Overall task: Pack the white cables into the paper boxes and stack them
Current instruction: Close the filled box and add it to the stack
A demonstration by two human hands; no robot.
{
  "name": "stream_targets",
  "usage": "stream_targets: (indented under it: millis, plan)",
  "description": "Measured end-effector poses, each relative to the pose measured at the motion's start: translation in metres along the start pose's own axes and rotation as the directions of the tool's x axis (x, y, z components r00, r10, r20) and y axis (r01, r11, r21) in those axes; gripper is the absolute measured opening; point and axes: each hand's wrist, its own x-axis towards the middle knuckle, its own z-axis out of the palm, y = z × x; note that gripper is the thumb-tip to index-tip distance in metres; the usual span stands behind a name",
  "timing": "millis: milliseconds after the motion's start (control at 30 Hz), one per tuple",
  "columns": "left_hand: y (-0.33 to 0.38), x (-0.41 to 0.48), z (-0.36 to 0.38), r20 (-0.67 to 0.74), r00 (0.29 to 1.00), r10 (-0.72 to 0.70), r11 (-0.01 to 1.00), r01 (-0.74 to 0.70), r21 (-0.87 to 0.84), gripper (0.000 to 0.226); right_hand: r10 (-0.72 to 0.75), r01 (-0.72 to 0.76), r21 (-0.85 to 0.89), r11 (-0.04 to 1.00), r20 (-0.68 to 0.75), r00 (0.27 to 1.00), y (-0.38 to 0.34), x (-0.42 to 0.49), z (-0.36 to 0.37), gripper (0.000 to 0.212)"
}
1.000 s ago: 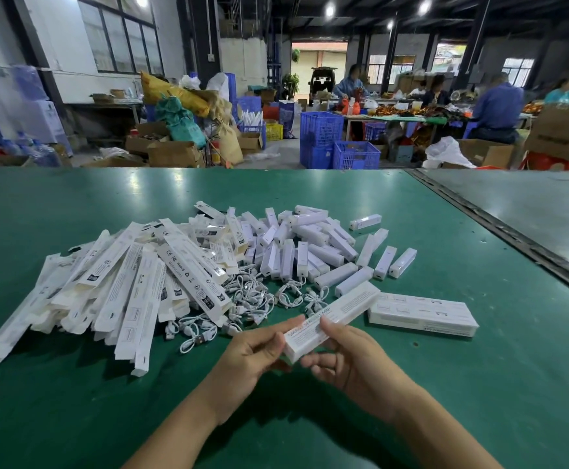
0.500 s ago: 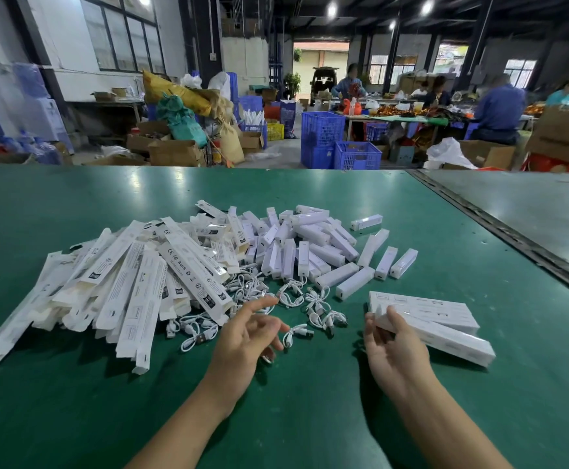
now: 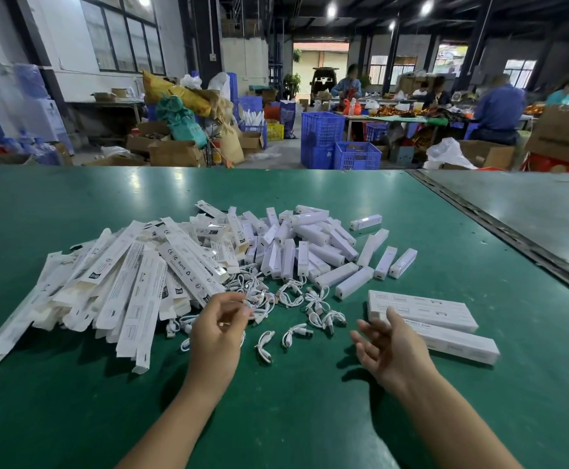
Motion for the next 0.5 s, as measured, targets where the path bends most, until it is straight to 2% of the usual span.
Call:
stream_targets:
  millis: [67, 100, 200, 267, 367, 500]
  plan:
    - [0.0, 0.003, -0.005, -0.092, 0.99, 0.108, 0.98, -0.09, 0.18, 0.021, -0.168, 0.163, -0.106, 0.981, -0.049, 0.984, 0.003, 0.002, 0.0, 0.013]
    - [0.0, 0.005, -0.008, -0.124, 0.979, 0.16, 0.952, -0.12, 0.281, 0.019, -0.238, 0.228, -0.146, 0.963, -0.049, 0.97, 0.005, 0.002, 0.0, 0.009]
    - [-0.002, 0.012, -0.019, -0.182, 0.953, 0.24, 0.812, -0.094, 0.577, 0.031, -0.346, 0.32, -0.287, 0.903, -0.045, 0.937, 0.007, 0.004, 0.0, 0.03]
    - [-0.005, 0.018, -0.026, -0.222, 0.958, 0.181, 0.72, 0.025, 0.694, 0.046, -0.322, 0.296, -0.347, 0.89, -0.02, 0.946, 0.006, 0.004, 0.0, 0.04]
    - [-0.011, 0.024, -0.038, -0.263, 0.963, 0.052, 0.613, 0.177, 0.77, 0.066, -0.25, 0.234, -0.312, 0.921, -0.01, 0.968, 0.002, 0.008, -0.003, 0.041]
    - [-0.02, 0.028, -0.046, -0.272, 0.962, 0.006, 0.513, 0.231, 0.826, 0.072, -0.228, 0.218, -0.316, 0.923, 0.005, 0.974, 0.0, 0.01, -0.005, 0.033]
